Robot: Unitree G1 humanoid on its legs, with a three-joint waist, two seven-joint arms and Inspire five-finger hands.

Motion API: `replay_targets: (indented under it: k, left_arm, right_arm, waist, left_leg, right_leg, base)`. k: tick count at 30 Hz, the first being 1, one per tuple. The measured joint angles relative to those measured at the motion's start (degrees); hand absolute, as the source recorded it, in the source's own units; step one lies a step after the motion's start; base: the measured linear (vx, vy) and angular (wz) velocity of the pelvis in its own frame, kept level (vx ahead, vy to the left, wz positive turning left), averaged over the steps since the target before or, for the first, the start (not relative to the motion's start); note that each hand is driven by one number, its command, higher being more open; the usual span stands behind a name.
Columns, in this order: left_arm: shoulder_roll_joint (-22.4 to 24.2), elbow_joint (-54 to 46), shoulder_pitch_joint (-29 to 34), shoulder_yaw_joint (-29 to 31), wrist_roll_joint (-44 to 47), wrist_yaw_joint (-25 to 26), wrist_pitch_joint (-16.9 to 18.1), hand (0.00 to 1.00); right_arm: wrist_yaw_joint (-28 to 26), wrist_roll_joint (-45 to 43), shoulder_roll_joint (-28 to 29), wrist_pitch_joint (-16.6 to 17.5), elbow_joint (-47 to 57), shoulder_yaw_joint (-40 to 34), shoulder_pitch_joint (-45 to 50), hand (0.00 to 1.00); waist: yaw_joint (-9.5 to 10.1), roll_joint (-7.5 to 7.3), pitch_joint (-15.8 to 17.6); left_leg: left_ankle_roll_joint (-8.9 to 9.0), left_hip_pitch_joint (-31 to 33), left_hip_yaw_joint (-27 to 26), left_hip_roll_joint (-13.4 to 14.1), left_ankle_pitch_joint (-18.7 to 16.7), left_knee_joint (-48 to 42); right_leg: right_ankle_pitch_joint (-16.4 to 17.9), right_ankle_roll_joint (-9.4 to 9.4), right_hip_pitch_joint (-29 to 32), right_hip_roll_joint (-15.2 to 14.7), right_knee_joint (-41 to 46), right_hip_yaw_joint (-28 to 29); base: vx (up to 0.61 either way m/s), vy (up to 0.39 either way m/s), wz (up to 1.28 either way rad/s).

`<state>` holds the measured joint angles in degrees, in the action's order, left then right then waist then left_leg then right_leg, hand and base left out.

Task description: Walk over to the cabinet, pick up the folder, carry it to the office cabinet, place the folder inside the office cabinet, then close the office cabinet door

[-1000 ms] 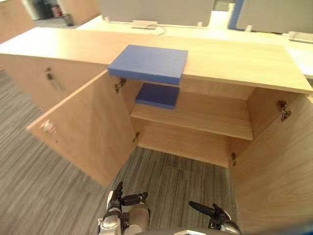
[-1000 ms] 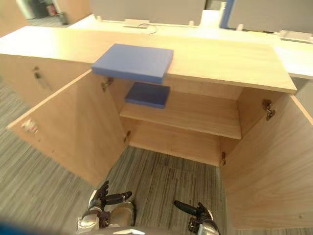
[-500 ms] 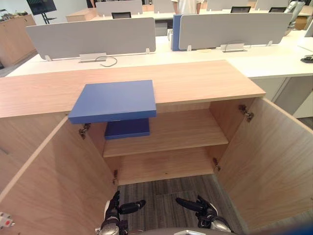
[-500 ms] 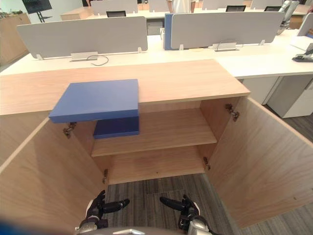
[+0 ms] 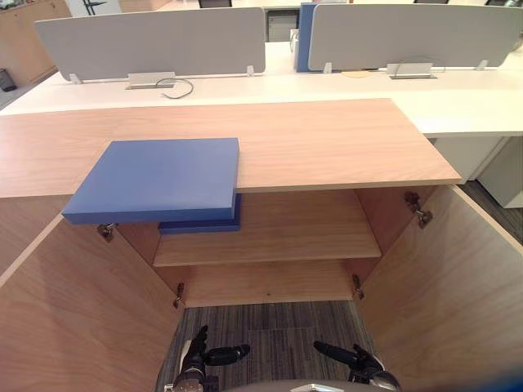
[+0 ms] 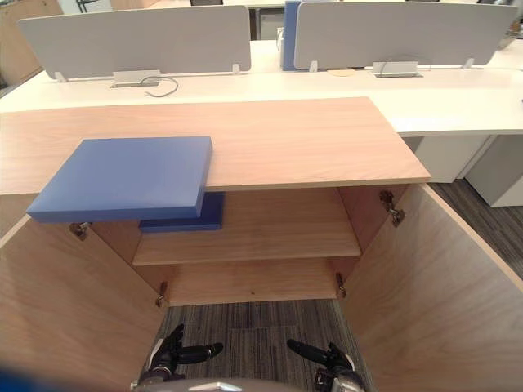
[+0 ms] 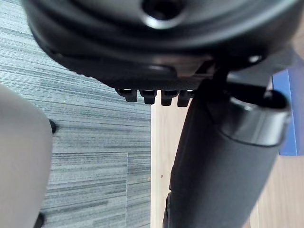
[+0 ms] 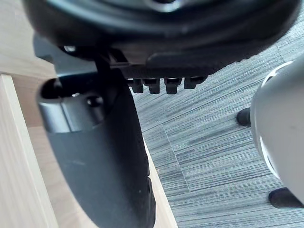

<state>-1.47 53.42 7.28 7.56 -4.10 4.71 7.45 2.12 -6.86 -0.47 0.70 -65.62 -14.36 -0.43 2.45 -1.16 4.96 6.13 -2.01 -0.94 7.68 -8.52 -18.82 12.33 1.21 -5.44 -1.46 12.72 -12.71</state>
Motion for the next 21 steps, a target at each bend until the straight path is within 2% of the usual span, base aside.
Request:
replay_targets:
  k: [1, 2, 3, 4, 5, 6, 7, 8, 10, 11, 14, 16, 21]
  left_arm:
    - [-0.23, -1.35, 0.0, -0.01, -0.03, 0.06, 0.04, 1.0]
    - [0.17, -2.4, 0.52, -0.22, -0.02, 0.35, 0.05, 1.0]
    - [0.47, -2.6, 0.71, -0.44, -0.03, 0.41, 0.03, 1.0]
    - [1.28, -2.76, 0.92, -1.06, 0.02, 0.4, -0.01, 1.0]
    - [1.1, -3.78, 1.5, -2.21, 0.05, 0.32, -0.15, 1.0]
    - [0.94, -5.3, 2.21, -2.92, 0.03, 0.29, -0.26, 1.0]
    - [0.47, -8.37, 3.49, -3.53, -0.06, 0.25, -0.59, 1.0]
    - [0.22, -9.9, 4.25, -4.0, -0.01, 0.32, -0.63, 1.0]
    - [0.37, -15.55, 7.58, -4.52, 0.73, 0.13, -1.39, 1.0]
    - [0.77, -20.97, 10.68, -5.49, 3.21, -0.46, -2.1, 1.0]
    - [1.16, -31.44, 14.66, -6.63, 9.72, -1.87, -2.38, 1.0]
    - [1.38, -35.64, 15.09, -6.58, 14.19, -2.32, -2.37, 1.0]
    - [2.37, -44.43, 15.74, -5.94, 35.5, -2.72, -1.16, 1.0]
  right_arm:
    - [0.28, 0.0, 0.23, 0.0, 0.13, 0.2, -0.15, 1.0]
    - [0.56, 0.0, 0.06, -0.02, 0.27, 0.34, -0.23, 1.0]
    - [0.66, 0.0, -0.15, -0.01, 0.41, 0.34, -0.26, 1.0]
    - [0.77, 0.0, -0.7, 0.0, 0.84, 0.33, -0.31, 1.0]
    - [0.74, 0.0, -0.62, -0.02, 0.82, 0.35, -0.5, 1.0]
    - [0.7, 0.0, -0.41, -0.01, 0.83, 0.34, -0.63, 1.0]
    - [0.71, -0.08, 0.36, -0.04, 0.77, 0.27, -0.74, 1.0]
    - [0.69, -0.52, 0.73, -0.06, 0.77, 0.28, -0.65, 1.0]
    - [0.49, -6.29, 1.23, 0.09, 0.98, 0.32, -0.5, 1.0]
    - [0.48, -11.98, 1.8, 0.45, 1.28, 0.31, 0.09, 1.0]
    - [0.47, -18.05, 2.25, 0.82, 1.79, 0.38, 0.36, 1.0]
    - [0.43, -18.51, 2.29, 0.8, 1.97, 1.29, 0.9, 1.0]
    - [-0.56, -18.05, 2.4, 0.35, 2.11, 7.14, 1.04, 1.0]
  waist:
    - [0.37, -0.61, 1.12]
    - [0.44, -0.17, 1.56]
    - [0.43, 0.45, 1.52]
    - [0.41, 2.11, 1.36]
    - [0.41, 2.39, 1.1]
    - [0.44, 2.33, 0.85]
    - [0.43, 1.02, 0.82]
    - [0.48, 0.51, 0.62]
    - [0.57, 0.18, 0.38]
    - [0.89, 0.2, 0.06]
    - [1.73, 0.58, -0.47]
    - [2.19, 0.88, -0.68]
    - [3.11, 1.74, -1.6]
  left_leg:
    - [0.27, 2.73, -0.16, 0.18, -1.04, -6.46]
    - [0.58, 3.52, -0.9, 0.28, -3.34, -7.19]
    - [0.55, 3.88, -1.21, 0.33, -3.48, -6.04]
    - [-0.69, 4.83, -1.24, 0.27, -1.06, -2.19]
    - [-1.68, 4.45, -1.71, 0.05, -1.16, 0.13]
    - [-2.4, 2.92, -1.67, -0.46, -0.66, 3.49]
    - [-2.66, 1.67, -1.82, -1.28, 1.2, 7.75]
    - [-2.92, 1.17, -1.91, -1.73, 2.29, 9.52]
    - [-2.92, -0.59, -2.17, -2.33, 4.01, 13.68]
    - [-3.36, -2.11, -3.0, -2.72, 5.18, 16.21]
    - [-3.79, -4.13, -3.22, -3.31, 6.25, 18.93]
    - [-3.92, -4.69, -3.28, -3.37, 6.44, 19.21]
    - [-3.88, -5.03, -3.16, -4.0, 8.22, 21.36]
  right_leg:
    - [-0.08, 0.13, -1.56, -0.52, -0.21, 0.01]
    - [-0.08, 0.13, -2.81, -0.26, -0.46, 0.06]
    - [-0.08, 0.12, -3.02, -0.01, -0.44, 0.03]
    - [-0.03, 0.03, -3.0, 0.79, -0.42, 0.0]
    - [0.23, -0.43, -2.79, 0.81, -0.8, 0.03]
    - [0.2, -0.51, -2.39, 0.53, -1.17, 0.01]
    - [0.15, -0.75, -2.09, -0.28, -1.99, 0.03]
    - [-0.04, -1.06, -1.8, -0.65, -2.27, 0.04]
    - [-0.33, -1.5, -1.74, -1.18, -2.55, 0.05]
    - [-0.54, -1.84, -1.91, -1.54, -2.56, 0.28]
    - [-1.0, -2.37, -3.09, -1.92, -3.54, 0.28]
    - [-1.49, -2.59, -3.61, -1.95, -4.09, 0.31]
    - [-2.03, -3.13, -3.61, -2.48, -5.2, 0.05]
  base:
    - [0.03, -0.023, 0.12]
    - [0.02, -0.004, 0.07]
    - [0.01, 0.051, -0.01]
    - [0.02, 0.117, -0.02]
    - [0.07, 0.138, 0.03]
    - [0.11, 0.107, 0.08]
    - [0.1, 0.037, 0.06]
    - [0.07, 0.005, 0.04]
    - [0.04, 0.016, -0.02]
    - [0.04, 0.048, -0.07]
    - [0.02, 0.055, -0.01]
    - [-0.02, 0.038, -0.03]
    - [-0.06, 0.015, 0.01]
